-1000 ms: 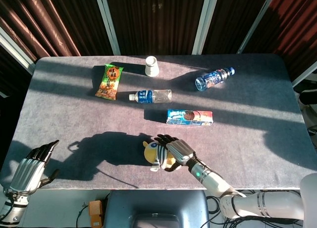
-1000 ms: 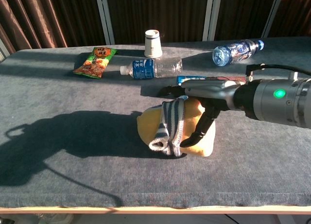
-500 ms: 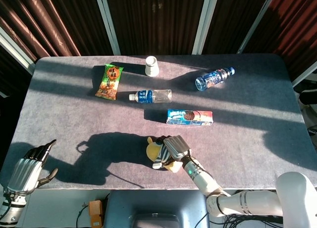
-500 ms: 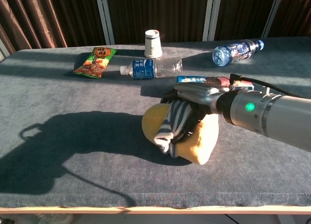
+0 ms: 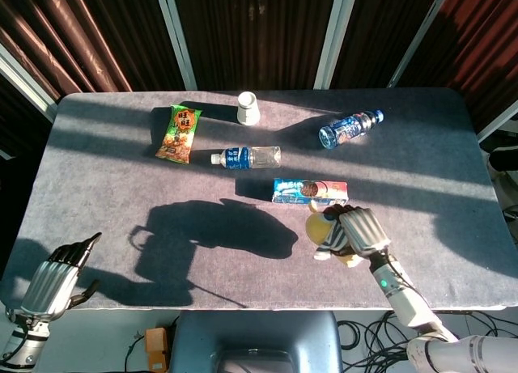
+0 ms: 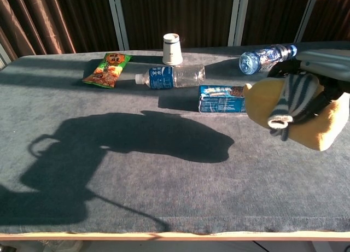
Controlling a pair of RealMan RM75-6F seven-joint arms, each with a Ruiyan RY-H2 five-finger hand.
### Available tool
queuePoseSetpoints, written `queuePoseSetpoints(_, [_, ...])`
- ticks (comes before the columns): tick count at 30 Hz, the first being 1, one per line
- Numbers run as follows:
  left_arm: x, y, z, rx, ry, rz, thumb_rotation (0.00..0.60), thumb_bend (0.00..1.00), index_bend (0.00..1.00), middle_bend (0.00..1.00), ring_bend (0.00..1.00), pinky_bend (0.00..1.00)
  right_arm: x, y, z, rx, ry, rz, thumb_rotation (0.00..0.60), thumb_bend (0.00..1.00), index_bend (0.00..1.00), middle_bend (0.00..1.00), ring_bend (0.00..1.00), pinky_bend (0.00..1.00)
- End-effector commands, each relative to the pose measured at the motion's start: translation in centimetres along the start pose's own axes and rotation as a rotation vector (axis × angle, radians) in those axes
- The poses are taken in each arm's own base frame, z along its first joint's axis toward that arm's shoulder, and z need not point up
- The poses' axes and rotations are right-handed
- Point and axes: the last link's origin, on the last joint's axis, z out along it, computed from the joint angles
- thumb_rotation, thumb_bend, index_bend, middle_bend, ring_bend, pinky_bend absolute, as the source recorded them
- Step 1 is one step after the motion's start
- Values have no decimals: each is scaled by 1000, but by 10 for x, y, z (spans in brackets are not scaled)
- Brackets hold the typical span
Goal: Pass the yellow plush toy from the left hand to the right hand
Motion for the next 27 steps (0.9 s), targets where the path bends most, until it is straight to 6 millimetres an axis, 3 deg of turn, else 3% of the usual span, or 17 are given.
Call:
queuePoseSetpoints(1, [0,1,0,-1,-1,2,600,274,71,212,254,299,-4,35,-19,-54,4,5,600,265,666,611,678,906])
queuePoseSetpoints(5, [-1,3,-1,-3,-2,9,600,273,72,212,253,299,-11,61,-31,-61,-7,48,600,259,533,514,543,768])
queuePoseSetpoints(8, [-2,4,-1,-8,-14,15,600,274,72,213,254,300,-14,73,-35,-60,-23,52,600,228,399,384,381,599])
queuePoseSetpoints(18, [-6,6,0,-13,-41,28,600,274,73,215,255,301,-15,89,-50,-59,-95,61,600,161,67,58,20,268])
queuePoseSetpoints(21, [-7,7,0,-14,-47,31,600,273,74,216,255,301,-13,89,-54,-44,-101,74,600,129,4,3,0,212])
queuePoseSetpoints(27, [-8,8,0,-15,-56,36,600,274,74,217,256,301,-3,87,-69,2,-116,106,600,88,0,0,0,175])
